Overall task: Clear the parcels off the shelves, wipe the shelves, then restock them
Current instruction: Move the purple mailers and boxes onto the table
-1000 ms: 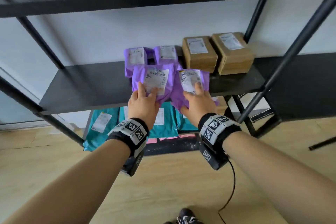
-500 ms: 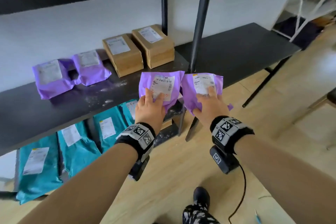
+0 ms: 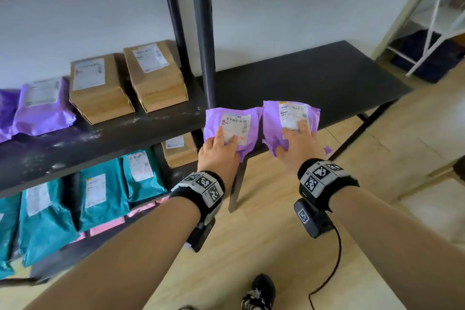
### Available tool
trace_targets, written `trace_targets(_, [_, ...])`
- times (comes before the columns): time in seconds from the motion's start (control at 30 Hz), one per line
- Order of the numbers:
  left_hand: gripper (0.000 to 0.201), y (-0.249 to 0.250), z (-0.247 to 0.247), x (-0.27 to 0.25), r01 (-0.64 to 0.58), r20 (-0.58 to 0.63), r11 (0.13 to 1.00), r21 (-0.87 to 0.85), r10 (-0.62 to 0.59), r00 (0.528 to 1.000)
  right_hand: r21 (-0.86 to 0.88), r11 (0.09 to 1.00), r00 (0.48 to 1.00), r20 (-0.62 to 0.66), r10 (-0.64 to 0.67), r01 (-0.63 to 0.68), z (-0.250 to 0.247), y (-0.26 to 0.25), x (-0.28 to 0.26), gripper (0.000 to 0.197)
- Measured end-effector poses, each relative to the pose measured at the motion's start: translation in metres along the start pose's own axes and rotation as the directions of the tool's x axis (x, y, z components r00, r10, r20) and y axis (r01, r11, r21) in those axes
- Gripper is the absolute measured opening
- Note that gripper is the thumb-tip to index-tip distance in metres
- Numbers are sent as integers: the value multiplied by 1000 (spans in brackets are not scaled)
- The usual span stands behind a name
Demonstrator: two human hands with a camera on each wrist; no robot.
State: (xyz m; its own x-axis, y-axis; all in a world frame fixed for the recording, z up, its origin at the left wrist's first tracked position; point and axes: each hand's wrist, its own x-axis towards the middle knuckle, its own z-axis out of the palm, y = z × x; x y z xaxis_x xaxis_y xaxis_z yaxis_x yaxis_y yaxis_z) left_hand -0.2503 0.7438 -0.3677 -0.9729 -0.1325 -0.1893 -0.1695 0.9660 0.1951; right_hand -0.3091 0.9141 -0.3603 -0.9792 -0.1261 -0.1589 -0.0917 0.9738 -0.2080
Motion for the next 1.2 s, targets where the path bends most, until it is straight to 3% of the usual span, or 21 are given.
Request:
trace_targets(0.17, [49,39,14,33,22,43,999,-49,-20,999,-12,1000,997,73,-10,11,-1,27,47,42])
trace_targets(0.43, [51,38,18,112,98,-8,995,4,-98,995,-45,999,989,148,-11,17,3,35,110,45])
trace_targets(0.6, [48,47,28,145,186,21,982,16,-186,982,-59,997,982,185,-31,43,7,36,142,39])
trace_targets(0.87, [48,60,48,188,391,97,920,-7,-388,916,-7,964,947,191,-258,264,25,41,203,30])
trace_targets(1.2, [69,66,69,202,422,247,907,-18,-405,881,5,869,860,140,-491,495,33,52,245,45])
